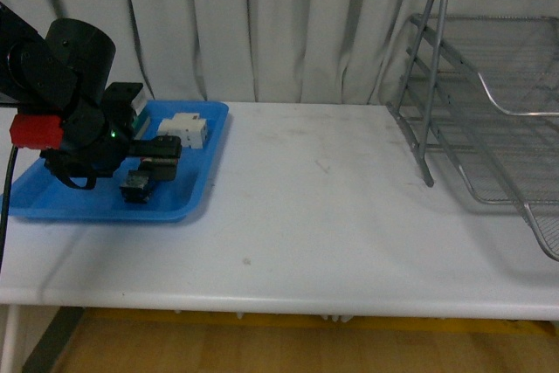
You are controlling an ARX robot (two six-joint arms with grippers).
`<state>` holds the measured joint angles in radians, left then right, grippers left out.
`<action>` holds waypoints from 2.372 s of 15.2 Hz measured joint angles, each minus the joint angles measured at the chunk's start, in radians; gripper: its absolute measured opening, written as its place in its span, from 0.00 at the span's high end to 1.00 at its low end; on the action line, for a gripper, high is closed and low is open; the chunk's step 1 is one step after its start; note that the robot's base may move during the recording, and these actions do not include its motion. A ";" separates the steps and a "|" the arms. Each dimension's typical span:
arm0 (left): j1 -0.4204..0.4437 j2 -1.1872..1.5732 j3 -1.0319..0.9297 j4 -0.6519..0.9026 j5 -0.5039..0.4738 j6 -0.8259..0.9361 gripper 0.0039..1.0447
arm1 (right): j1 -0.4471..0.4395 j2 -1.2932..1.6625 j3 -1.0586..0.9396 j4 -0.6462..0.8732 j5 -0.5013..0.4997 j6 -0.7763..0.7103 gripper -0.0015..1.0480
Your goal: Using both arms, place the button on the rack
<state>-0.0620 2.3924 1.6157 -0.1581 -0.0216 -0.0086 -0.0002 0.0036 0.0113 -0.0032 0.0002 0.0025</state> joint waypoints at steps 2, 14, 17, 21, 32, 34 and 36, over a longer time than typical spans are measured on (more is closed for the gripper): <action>0.000 0.004 0.000 -0.002 -0.011 0.032 0.09 | 0.000 0.000 0.000 0.000 0.000 0.000 0.06; 0.015 -0.162 -0.082 0.049 0.026 0.035 0.65 | 0.000 0.000 0.000 0.000 0.000 0.000 0.06; 0.020 -0.459 -0.295 0.156 0.062 -0.003 0.66 | 0.000 0.000 0.000 0.000 0.000 0.000 0.06; -0.015 -0.665 -0.535 0.210 0.045 0.014 0.66 | 0.000 0.000 0.000 0.000 0.000 0.000 0.06; -0.008 -0.694 -0.612 0.249 0.028 0.017 0.66 | 0.000 0.000 0.000 0.000 0.000 0.000 0.06; -0.014 -0.694 -0.612 0.253 0.029 0.019 0.66 | 0.000 0.000 0.000 0.000 0.000 0.000 0.06; -0.020 -0.694 -0.612 0.257 0.029 0.026 0.66 | 0.000 0.000 0.000 0.000 0.000 0.000 0.06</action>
<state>-0.0818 1.6989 1.0042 0.0986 0.0074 0.0170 -0.0002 0.0036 0.0113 -0.0032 0.0002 0.0025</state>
